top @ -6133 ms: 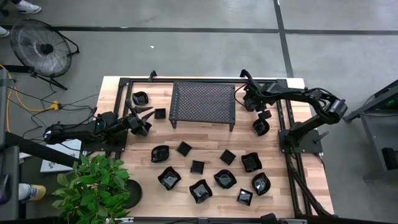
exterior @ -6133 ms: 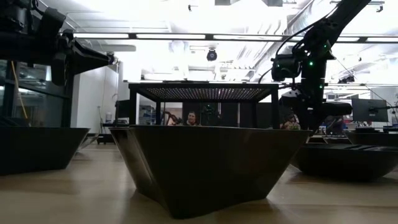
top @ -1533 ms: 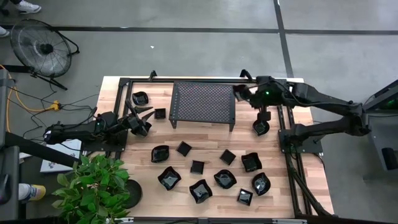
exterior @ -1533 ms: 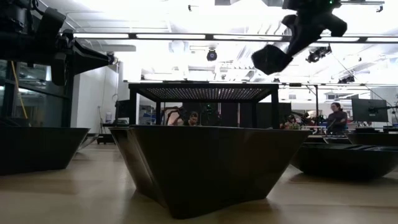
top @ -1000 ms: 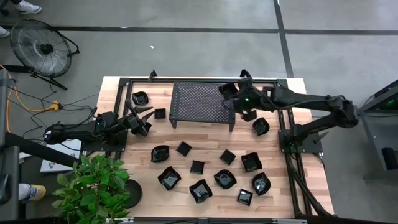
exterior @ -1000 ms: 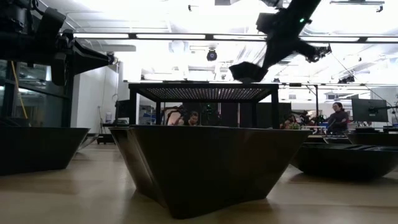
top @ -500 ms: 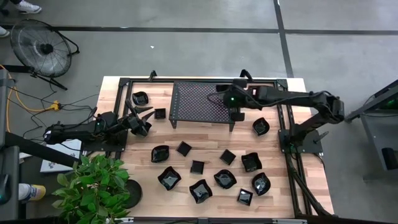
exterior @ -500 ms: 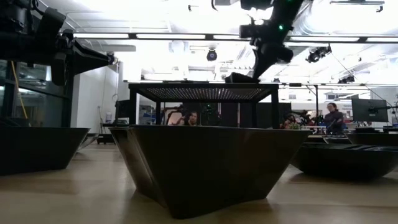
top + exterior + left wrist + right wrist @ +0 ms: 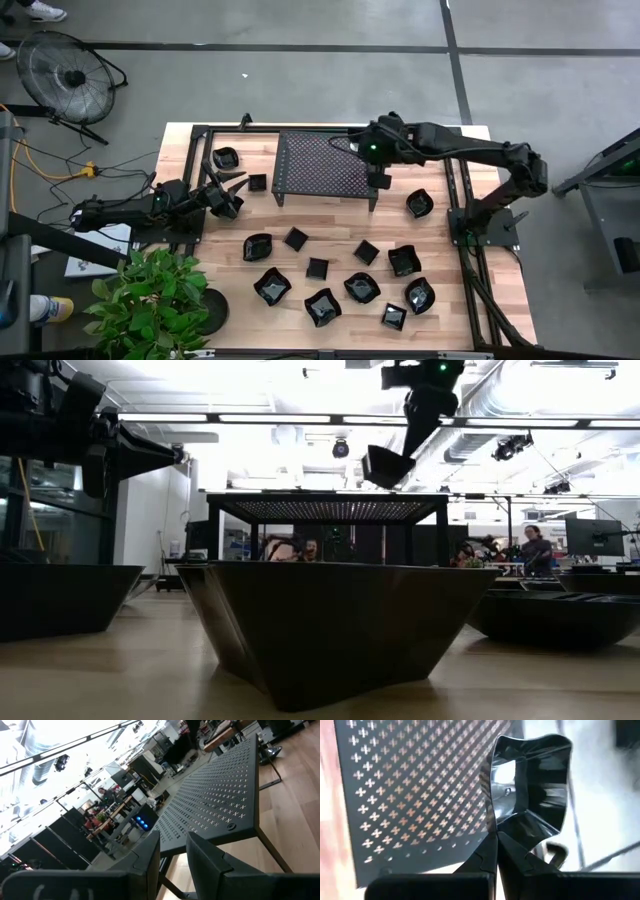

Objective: Pick & Place Mini shaped plates
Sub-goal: Put the distorted square plate on the shelf

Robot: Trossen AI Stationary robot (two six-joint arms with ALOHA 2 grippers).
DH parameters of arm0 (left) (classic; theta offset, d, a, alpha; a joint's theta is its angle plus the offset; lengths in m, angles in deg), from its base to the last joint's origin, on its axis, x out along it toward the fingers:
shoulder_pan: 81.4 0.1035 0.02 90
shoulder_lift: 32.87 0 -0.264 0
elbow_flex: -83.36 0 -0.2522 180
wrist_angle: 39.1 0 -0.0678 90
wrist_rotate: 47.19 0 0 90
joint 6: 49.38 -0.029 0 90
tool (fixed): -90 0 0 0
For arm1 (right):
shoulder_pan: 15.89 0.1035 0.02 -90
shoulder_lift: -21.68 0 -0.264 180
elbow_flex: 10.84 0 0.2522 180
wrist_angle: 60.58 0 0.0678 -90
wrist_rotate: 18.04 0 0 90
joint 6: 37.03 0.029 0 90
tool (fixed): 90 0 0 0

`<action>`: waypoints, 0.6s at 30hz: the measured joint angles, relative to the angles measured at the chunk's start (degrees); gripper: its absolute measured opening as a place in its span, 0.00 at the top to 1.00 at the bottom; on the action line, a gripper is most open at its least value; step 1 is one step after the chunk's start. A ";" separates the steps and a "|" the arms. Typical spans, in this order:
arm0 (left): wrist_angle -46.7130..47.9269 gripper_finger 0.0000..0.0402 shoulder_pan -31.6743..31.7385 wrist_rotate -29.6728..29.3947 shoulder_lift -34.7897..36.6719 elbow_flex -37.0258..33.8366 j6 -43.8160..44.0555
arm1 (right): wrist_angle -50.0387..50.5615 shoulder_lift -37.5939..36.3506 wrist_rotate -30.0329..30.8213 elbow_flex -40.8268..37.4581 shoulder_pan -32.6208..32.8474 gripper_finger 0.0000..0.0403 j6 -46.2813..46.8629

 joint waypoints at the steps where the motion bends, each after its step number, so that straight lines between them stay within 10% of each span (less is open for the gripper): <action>1: 0.02 0.77 -0.02 0.01 -0.02 0.00 0.02 | 1.23 1.16 -0.56 0.83 0.03 1.00 0.72; 18: 0.01 0.77 -0.01 0.00 -0.01 0.00 0.02 | 7.29 10.94 6.57 5.71 0.79 1.00 4.59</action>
